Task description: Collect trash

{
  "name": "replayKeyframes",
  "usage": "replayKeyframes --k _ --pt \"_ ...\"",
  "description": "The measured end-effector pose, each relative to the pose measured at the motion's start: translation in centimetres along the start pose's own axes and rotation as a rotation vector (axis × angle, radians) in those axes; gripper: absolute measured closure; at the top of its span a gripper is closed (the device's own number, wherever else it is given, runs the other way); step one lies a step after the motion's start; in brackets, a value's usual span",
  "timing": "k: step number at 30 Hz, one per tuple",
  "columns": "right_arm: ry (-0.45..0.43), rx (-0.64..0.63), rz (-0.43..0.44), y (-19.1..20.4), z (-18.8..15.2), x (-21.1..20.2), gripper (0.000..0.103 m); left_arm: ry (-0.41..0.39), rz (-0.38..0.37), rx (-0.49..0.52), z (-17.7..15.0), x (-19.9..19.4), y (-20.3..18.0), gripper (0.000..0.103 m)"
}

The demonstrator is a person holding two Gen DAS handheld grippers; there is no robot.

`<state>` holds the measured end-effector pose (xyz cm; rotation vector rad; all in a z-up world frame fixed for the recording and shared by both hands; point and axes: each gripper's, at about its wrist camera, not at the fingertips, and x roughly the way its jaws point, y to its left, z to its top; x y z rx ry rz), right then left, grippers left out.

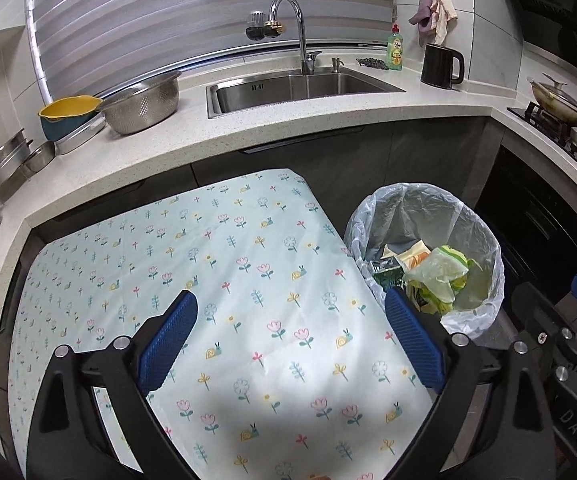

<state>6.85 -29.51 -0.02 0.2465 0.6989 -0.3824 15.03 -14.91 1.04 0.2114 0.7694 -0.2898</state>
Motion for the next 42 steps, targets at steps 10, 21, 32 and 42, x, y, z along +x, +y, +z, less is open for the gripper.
replayKeyframes --k 10,21,32,42 --pt "0.007 -0.032 -0.026 -0.3 -1.5 -1.2 0.01 0.014 -0.001 -0.006 -1.7 -1.2 -0.2 0.012" --pt "0.015 -0.018 -0.032 -1.3 -2.2 -1.2 0.007 0.03 -0.001 -0.007 -2.7 -1.4 -0.6 0.011" --pt "0.036 -0.023 -0.025 -1.6 -2.8 -0.8 0.007 0.043 0.008 -0.005 -3.3 -1.1 -0.9 0.011" --pt "0.039 -0.04 -0.037 -1.5 -3.2 -0.7 0.007 0.043 0.018 -0.008 -3.5 -1.2 -1.0 0.011"
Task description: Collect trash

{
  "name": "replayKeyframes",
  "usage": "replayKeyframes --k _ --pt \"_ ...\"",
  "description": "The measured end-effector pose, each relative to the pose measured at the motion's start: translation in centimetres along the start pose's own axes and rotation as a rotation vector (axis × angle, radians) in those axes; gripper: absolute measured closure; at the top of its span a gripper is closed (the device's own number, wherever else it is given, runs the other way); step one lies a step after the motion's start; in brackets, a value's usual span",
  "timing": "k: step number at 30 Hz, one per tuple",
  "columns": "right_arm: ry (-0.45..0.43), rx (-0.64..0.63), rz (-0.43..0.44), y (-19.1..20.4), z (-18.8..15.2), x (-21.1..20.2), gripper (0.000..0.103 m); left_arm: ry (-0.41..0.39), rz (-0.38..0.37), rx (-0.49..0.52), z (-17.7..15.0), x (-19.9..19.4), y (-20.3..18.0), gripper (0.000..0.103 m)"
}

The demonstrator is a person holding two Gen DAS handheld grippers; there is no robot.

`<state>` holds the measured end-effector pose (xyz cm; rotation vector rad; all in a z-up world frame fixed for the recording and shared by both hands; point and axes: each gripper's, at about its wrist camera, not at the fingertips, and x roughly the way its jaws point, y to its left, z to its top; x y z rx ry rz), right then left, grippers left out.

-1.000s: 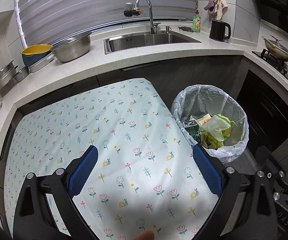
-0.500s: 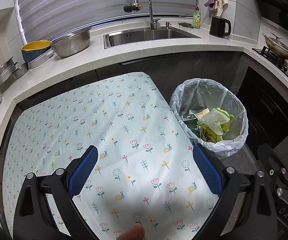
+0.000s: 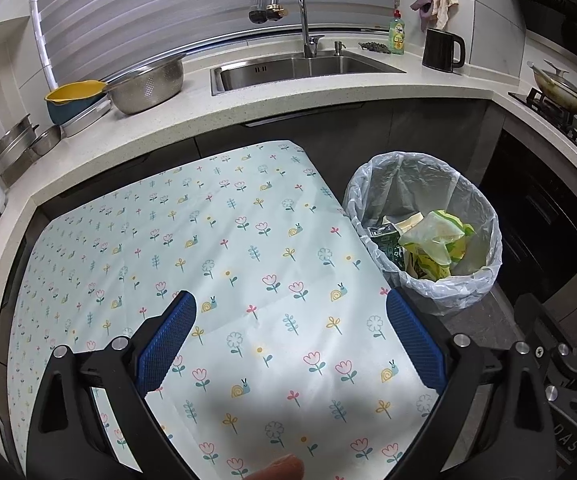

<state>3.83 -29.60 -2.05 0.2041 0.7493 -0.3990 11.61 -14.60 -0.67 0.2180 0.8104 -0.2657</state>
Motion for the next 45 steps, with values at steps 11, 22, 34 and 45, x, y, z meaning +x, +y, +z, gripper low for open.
replayKeyframes --k 11,22,34,45 --pt "0.01 -0.011 0.0 0.1 -0.67 0.12 0.007 -0.001 0.022 -0.002 -0.38 -0.05 0.09 0.011" --pt "0.015 -0.016 -0.001 0.37 -0.77 0.34 0.007 -0.009 0.036 0.0 -0.41 0.02 0.37 0.011" --pt "0.016 -0.017 -0.002 0.46 -0.73 0.33 0.007 -0.011 0.039 -0.001 -0.28 0.07 0.58 0.011" --pt "0.017 -0.012 -0.003 0.58 -0.71 0.5 0.007 -0.014 0.045 0.007 -0.33 0.04 0.58 0.011"
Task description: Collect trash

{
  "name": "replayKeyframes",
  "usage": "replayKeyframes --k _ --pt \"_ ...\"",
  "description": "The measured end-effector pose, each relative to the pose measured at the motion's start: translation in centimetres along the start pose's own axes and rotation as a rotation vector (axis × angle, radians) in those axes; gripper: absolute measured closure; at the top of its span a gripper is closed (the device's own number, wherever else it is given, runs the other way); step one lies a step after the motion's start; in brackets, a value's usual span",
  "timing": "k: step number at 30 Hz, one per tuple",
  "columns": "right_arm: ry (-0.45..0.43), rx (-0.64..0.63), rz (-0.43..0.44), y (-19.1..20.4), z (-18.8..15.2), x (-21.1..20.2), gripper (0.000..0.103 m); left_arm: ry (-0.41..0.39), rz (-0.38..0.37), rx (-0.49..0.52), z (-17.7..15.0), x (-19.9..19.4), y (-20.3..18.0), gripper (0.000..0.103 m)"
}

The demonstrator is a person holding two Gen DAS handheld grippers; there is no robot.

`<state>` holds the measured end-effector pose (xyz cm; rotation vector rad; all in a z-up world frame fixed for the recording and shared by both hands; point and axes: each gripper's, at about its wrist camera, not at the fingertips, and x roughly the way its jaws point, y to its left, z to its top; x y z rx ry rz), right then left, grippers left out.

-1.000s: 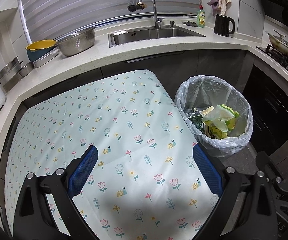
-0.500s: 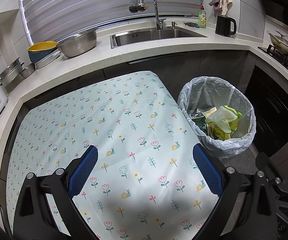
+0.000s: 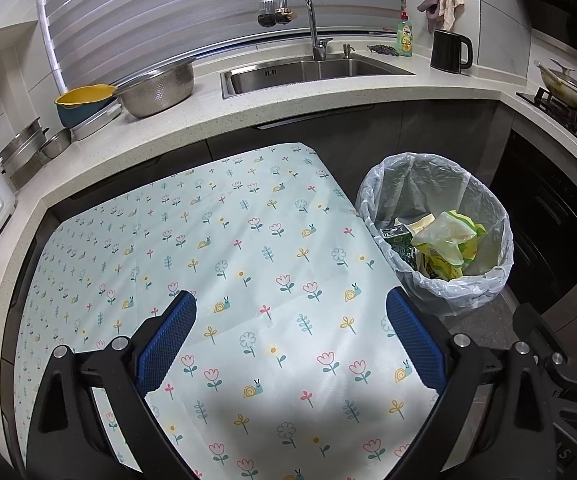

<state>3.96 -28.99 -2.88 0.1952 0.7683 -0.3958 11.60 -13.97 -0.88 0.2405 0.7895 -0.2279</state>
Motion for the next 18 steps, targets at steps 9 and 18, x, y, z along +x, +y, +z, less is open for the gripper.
replayKeyframes --k 9,18 --pt "0.002 0.009 -0.002 -0.42 -0.15 0.15 0.007 -0.002 -0.001 0.012 -0.19 -0.15 -0.47 0.011" --pt "0.003 0.01 -0.004 -0.62 -0.29 0.18 0.007 -0.012 0.0 0.018 -0.39 -0.17 -0.74 0.011"
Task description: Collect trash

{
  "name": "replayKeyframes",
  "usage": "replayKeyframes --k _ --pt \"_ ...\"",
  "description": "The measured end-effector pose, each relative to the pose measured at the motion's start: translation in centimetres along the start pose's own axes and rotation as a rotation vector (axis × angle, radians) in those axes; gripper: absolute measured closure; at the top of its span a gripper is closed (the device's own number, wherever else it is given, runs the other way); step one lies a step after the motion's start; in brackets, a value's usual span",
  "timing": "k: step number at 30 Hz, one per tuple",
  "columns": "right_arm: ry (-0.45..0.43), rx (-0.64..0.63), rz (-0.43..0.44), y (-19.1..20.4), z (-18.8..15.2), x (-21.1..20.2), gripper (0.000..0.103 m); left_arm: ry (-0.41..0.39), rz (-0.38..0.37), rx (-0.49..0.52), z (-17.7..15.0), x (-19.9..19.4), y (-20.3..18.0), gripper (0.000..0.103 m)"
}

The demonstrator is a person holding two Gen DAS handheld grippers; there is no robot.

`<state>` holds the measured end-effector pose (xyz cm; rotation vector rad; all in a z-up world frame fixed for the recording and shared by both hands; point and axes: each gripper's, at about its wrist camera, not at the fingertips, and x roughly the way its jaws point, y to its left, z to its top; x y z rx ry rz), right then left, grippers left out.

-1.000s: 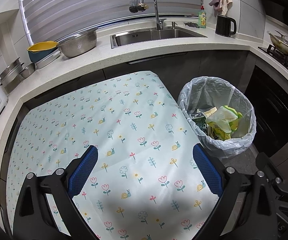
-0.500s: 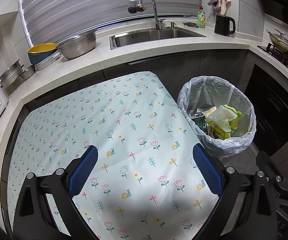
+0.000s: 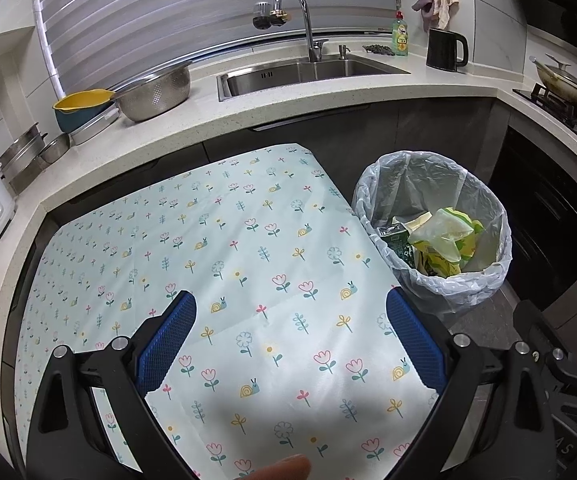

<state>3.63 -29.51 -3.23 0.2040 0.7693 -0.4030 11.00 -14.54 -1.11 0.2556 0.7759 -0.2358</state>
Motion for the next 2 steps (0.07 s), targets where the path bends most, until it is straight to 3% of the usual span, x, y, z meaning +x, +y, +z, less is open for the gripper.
replayKeyframes --k 2 --pt "-0.001 -0.002 0.0 0.01 0.01 0.01 0.007 0.004 -0.008 0.0 0.0 0.18 0.06 0.011"
